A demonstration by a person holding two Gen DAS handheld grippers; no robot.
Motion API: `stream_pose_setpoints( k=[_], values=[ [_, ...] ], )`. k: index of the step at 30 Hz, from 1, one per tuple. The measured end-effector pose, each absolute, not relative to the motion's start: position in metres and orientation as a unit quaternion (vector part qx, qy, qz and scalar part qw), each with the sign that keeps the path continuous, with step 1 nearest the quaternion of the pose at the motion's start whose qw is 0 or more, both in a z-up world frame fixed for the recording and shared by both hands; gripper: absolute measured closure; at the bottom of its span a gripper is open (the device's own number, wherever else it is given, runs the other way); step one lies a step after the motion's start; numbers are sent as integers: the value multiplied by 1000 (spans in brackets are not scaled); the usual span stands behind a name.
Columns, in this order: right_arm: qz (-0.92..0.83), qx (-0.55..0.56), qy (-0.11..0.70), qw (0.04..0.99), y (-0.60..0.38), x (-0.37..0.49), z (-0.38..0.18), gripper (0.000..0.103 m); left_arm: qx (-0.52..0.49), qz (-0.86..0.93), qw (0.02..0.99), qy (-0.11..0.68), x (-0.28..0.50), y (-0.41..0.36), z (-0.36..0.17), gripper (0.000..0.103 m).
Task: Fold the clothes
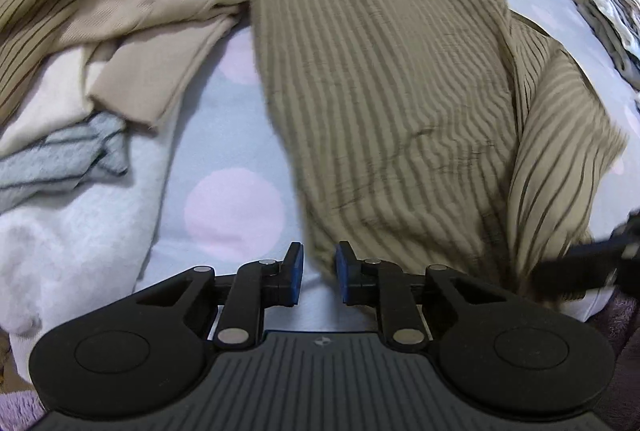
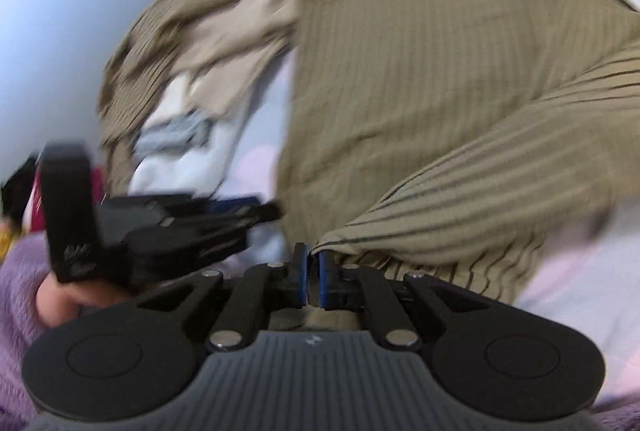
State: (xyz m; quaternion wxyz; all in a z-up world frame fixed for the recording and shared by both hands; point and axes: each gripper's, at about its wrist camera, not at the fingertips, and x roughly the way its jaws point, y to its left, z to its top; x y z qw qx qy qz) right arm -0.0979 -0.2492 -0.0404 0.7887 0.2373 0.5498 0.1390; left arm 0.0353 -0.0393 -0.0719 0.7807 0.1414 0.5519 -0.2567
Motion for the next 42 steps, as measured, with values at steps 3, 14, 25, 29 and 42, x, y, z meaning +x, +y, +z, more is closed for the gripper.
stream_pose_setpoints(
  k=[3, 14, 25, 29, 42],
  values=[
    [156, 211, 574, 775, -227, -94, -50, 97, 133, -243, 780, 561, 40, -29, -74, 87],
    [141, 163, 651, 728, -195, -71, -112, 95, 134, -261, 769, 568, 35, -25, -73, 87],
    [105, 234, 589, 766, -264, -100, -66, 71, 157, -274, 768, 558, 31, -48, -66, 87],
    [19, 275, 564, 778, -319, -115, -57, 69, 168, -278, 767, 553, 30, -58, -64, 87],
    [-248, 390, 516, 721, -493, -155, -66, 59, 198, -281, 768, 541, 31, -95, -60, 87]
  ],
)
